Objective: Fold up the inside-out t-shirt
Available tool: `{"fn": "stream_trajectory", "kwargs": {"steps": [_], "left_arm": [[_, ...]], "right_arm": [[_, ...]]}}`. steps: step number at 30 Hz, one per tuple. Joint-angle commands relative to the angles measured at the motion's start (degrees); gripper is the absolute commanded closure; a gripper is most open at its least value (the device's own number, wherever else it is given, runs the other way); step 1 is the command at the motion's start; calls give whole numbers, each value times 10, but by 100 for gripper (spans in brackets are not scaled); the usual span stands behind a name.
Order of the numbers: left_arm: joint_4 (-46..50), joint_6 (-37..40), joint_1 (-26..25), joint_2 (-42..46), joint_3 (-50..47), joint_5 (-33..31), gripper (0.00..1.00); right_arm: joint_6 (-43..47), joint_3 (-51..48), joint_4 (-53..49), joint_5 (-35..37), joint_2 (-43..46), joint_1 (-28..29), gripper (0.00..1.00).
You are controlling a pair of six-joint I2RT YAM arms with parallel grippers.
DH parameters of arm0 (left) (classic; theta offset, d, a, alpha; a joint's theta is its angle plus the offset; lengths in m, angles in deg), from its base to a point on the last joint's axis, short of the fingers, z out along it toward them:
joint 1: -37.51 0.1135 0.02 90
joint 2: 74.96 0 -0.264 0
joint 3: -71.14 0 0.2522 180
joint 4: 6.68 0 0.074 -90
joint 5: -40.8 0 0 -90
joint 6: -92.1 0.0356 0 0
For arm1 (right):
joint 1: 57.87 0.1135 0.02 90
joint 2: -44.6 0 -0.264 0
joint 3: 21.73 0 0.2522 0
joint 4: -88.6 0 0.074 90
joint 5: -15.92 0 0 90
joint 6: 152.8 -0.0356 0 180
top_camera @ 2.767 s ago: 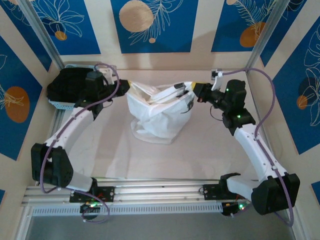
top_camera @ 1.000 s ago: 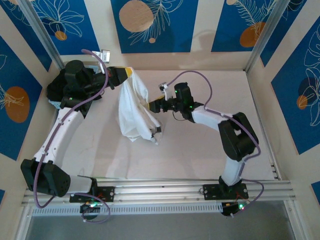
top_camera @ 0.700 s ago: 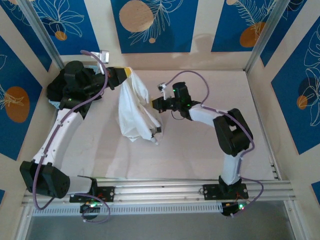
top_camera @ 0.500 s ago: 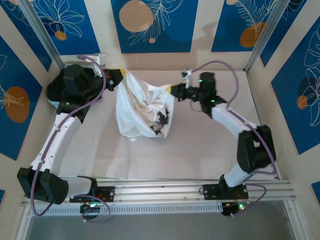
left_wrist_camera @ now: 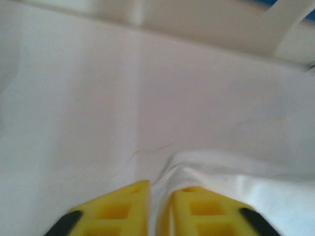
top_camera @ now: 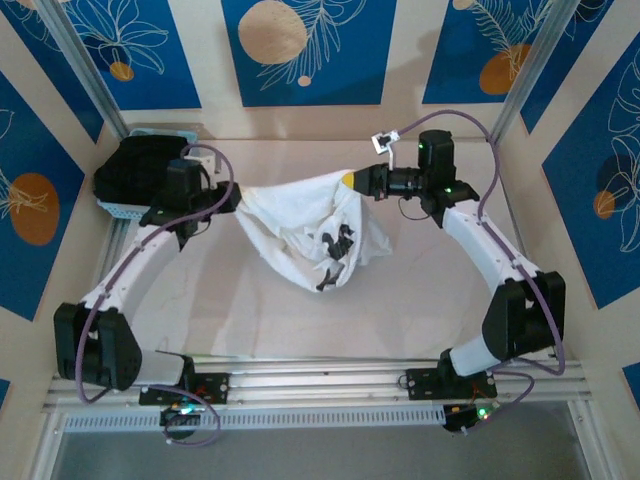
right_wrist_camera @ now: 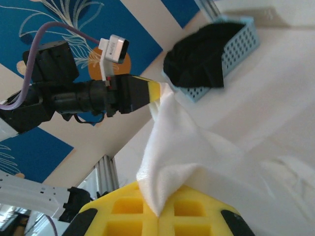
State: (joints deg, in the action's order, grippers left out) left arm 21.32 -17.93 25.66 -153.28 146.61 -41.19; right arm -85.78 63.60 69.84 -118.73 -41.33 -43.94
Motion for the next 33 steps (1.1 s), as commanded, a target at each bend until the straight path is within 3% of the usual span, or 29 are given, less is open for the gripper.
{"fn": "stream_trajectory", "kwargs": {"steps": [1, 6, 12, 14, 19, 20, 23, 26, 27, 29, 33], "left_arm": [[47, 26, -36, 12, -16, -72, 59], [24, 59, -160, 76, -59, -138, 40], [-37, 72, -293, 42, -76, -108, 39], [-49, 66, -309, 3, -64, -96, 39], [-46, 78, -306, -90, -11, -140, 39], [-49, 78, -300, -105, -3, -138, 42], [-54, 80, -276, -138, 28, -101, 63], [-64, 88, -263, -133, 38, -63, 94], [-67, 89, -258, -126, 38, -40, 100], [-53, 85, -248, -107, 43, 12, 100], [-73, -5, -222, -36, 31, 178, 100]], "right_arm": [[-7, 21, -46, -24, -21, 9, 100], [-5, 33, -60, -22, -52, 10, 100], [7, 44, -80, -9, -64, 11, 100], [7, 46, -79, -9, -67, 11, 100], [11, 36, -82, -7, -60, 10, 100], [15, 34, -85, -5, -58, 11, 100], [50, 27, -109, 10, -47, 9, 100], [127, 20, -151, 54, -35, 6, 100], [155, 21, -168, 72, -32, 6, 100], [186, 24, -189, 134, -27, 5, 100], [152, 83, -240, 350, -56, 9, 93]]}}
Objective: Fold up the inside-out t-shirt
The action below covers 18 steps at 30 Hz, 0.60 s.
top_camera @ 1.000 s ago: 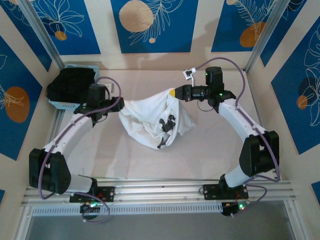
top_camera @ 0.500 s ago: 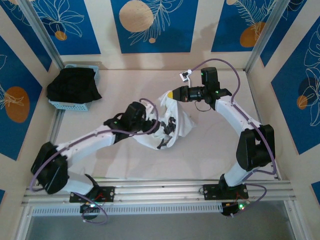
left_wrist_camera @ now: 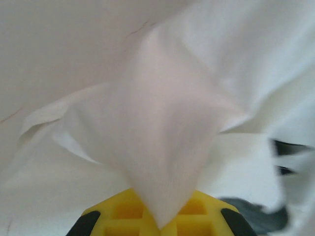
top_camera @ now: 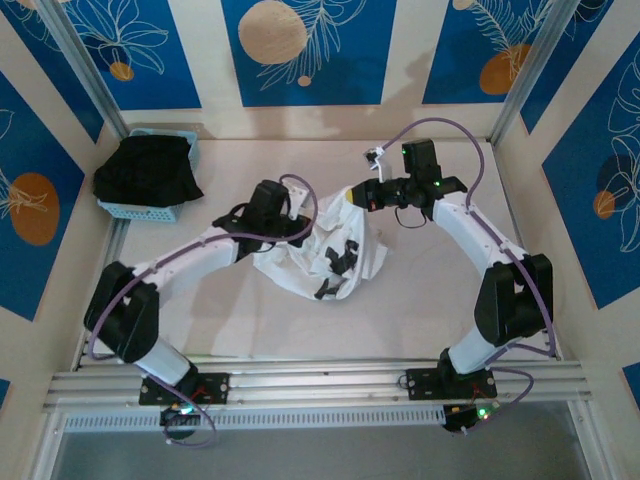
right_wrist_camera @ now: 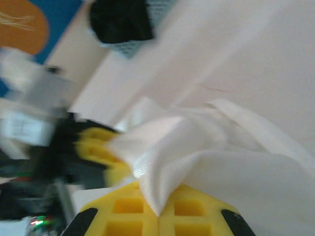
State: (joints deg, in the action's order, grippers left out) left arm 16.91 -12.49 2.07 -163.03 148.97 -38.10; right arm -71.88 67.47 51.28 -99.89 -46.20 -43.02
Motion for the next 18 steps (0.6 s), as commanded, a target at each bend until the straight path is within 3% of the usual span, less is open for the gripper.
{"fn": "stream_trajectory", "kwargs": {"steps": [1, 5, 8, 13, 18], "left_arm": [[-60, -95, 18, 81, -3, 181, 100], [-121, -191, 25, 127, -10, 220, 100], [-111, -210, 26, 136, 5, 210, 100], [-93, -211, 26, 128, 26, 194, 100], [-98, -213, 26, 124, 37, 199, 100]], "right_arm": [[3, 67, -73, 204, -20, 3, 87], [10, 97, -106, 313, -23, 25, 73], [15, 56, -101, 335, 40, 45, 64], [13, -80, -54, 266, 189, 108, 54], [-34, -201, 40, 148, 261, 155, 51]]}}
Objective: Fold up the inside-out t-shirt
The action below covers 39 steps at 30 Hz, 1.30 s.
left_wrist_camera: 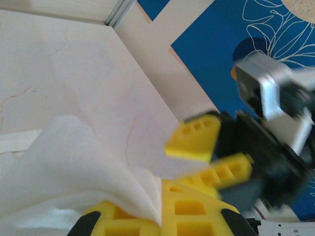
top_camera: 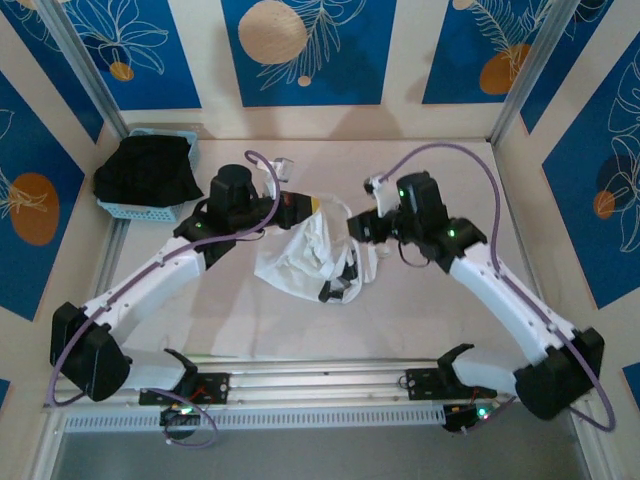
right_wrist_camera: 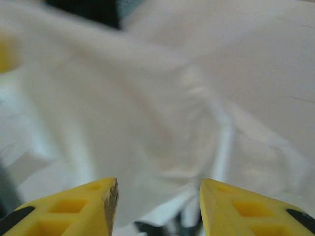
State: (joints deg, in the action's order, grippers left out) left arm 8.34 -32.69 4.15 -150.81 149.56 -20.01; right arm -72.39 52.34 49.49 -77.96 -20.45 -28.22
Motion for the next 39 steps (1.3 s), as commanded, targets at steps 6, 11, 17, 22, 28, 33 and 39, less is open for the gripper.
{"fn": "stream_trajectory", "kwargs": {"steps": [6, 11, 17, 22, 28, 33, 39], "left_arm": [[-5, -10, 6, 0, 42, 10, 100], [-2, -11, 5, -3, 54, 12, 100], [15, -4, 7, -13, 70, -9, 100], [28, -6, 20, -19, 81, -25, 100], [48, -6, 79, -21, 92, -61, 100], [94, 44, 83, -36, 131, -94, 100], [131, 108, 89, -69, 140, -200, 98]], "right_arm": [[-56, -139, 173, -119, -18, 37, 47], [-69, -154, 245, -104, -44, 54, 52], [-74, -155, 281, -138, -21, 55, 83], [-80, -129, 248, -198, 4, 14, 100], [-127, -66, 230, -336, 49, -81, 100], [-164, 12, 218, -393, 32, -120, 100], [-166, 95, 150, -423, -36, -140, 100]]}}
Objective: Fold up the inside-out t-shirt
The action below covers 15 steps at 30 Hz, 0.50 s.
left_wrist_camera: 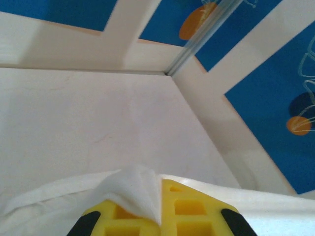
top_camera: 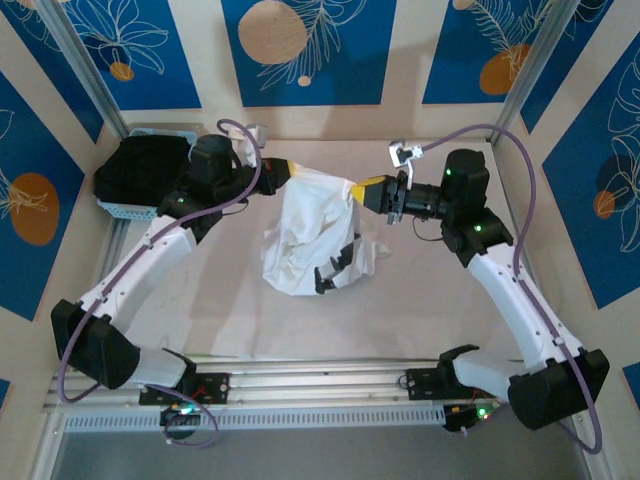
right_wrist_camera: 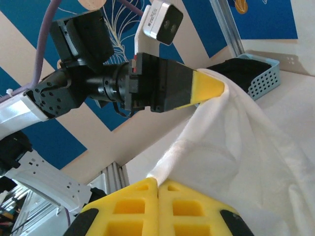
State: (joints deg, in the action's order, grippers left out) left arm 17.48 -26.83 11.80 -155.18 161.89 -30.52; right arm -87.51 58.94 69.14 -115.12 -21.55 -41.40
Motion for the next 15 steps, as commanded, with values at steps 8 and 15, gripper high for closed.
{"fn": "stream_trajectory", "kwargs": {"steps": [8, 15], "left_arm": [[87, 104, 7, -63, 12, -164, 57], [21, 150, -74, 62, -161, -161, 41]], "right_arm": [[-54, 47, -38, -31, -111, -2, 100], [-54, 63, -39, -38, -164, -4, 100]]}}
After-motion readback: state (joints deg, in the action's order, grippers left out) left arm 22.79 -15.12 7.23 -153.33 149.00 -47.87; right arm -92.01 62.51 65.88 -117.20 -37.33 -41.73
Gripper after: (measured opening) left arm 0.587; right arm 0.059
